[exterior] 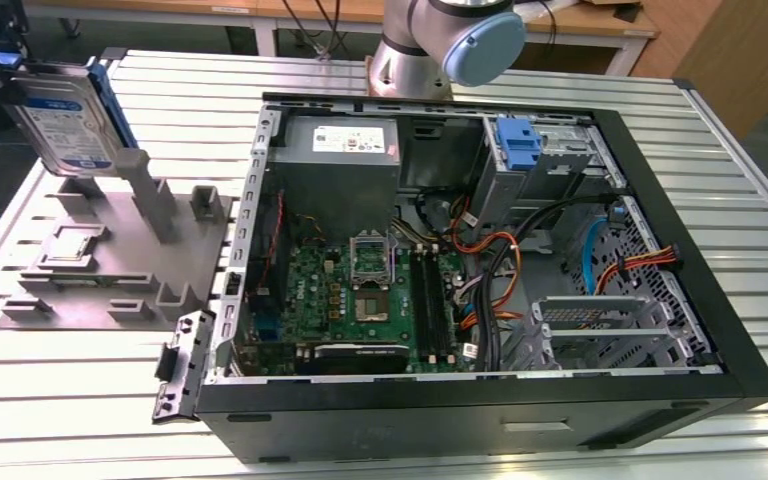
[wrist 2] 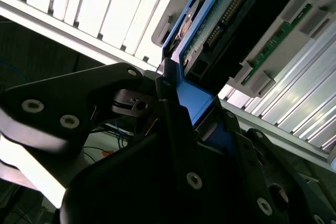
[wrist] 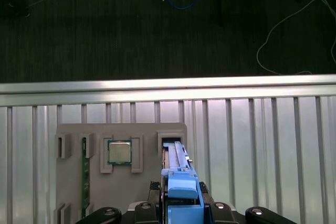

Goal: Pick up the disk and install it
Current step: 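Pick up the disk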

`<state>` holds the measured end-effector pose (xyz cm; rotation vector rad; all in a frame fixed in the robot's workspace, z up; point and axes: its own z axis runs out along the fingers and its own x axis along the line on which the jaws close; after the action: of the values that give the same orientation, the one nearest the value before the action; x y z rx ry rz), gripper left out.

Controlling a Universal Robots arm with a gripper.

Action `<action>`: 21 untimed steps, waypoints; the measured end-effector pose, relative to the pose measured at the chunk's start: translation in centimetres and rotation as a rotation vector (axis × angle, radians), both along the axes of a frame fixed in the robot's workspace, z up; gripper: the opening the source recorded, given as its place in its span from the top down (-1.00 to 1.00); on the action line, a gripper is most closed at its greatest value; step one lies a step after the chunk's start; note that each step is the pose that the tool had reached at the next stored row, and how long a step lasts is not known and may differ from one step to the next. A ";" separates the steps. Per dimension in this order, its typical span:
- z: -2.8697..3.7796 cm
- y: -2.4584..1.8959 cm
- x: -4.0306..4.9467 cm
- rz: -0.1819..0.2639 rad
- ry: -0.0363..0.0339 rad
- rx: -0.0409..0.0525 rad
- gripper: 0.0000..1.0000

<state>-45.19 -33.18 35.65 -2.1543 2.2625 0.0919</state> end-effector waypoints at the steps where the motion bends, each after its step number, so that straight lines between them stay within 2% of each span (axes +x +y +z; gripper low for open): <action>1: 0.05 0.00 0.00 0.000 0.0000 0.0000 0.26; 21: 0.90 0.00 0.00 0.000 0.0001 0.0000 0.26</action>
<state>-45.19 -33.18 36.54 -2.1543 2.2625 0.0919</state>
